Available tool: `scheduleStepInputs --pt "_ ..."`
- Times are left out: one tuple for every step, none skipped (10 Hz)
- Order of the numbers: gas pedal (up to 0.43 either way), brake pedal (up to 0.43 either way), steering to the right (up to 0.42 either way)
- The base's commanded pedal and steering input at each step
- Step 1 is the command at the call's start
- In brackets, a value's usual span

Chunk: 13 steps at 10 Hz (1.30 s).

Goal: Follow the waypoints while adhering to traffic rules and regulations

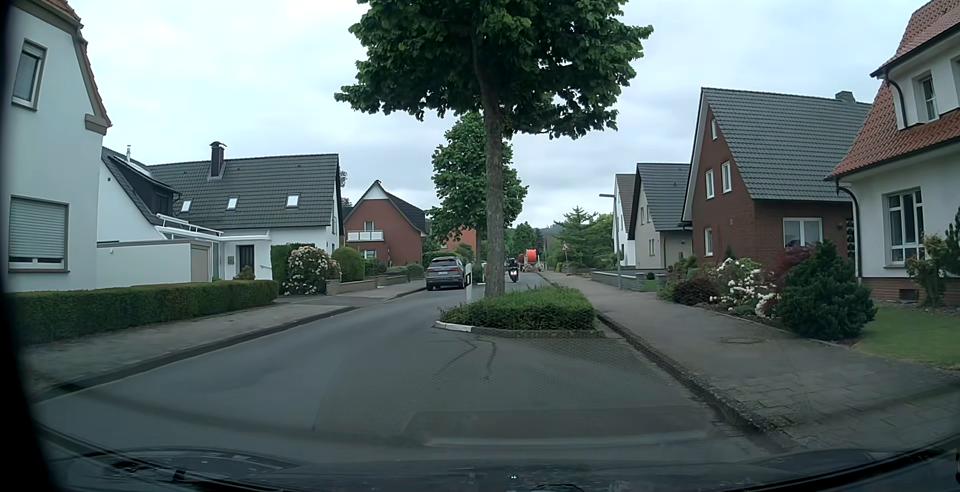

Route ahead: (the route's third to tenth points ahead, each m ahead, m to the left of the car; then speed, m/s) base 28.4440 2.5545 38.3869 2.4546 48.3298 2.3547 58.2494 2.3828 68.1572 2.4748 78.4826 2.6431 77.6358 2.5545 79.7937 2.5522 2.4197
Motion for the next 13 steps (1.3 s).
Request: scheduleStepInputs --pt "0.000 0.213 -0.010" --pt "0.000 0.207 -0.011" --pt "0.000 0.207 -0.011" --pt "0.000 0.207 -0.011" --pt "0.000 0.207 -0.011" --pt "0.000 0.207 -0.011" --pt "0.000 0.207 -0.011" --pt "0.000 0.207 -0.011" --pt "0.000 0.201 -0.011" --pt "0.000 0.189 -0.012" --pt "0.000 0.183 -0.012" --pt "0.000 0.177 -0.012" --pt "0.000 0.177 -0.012"
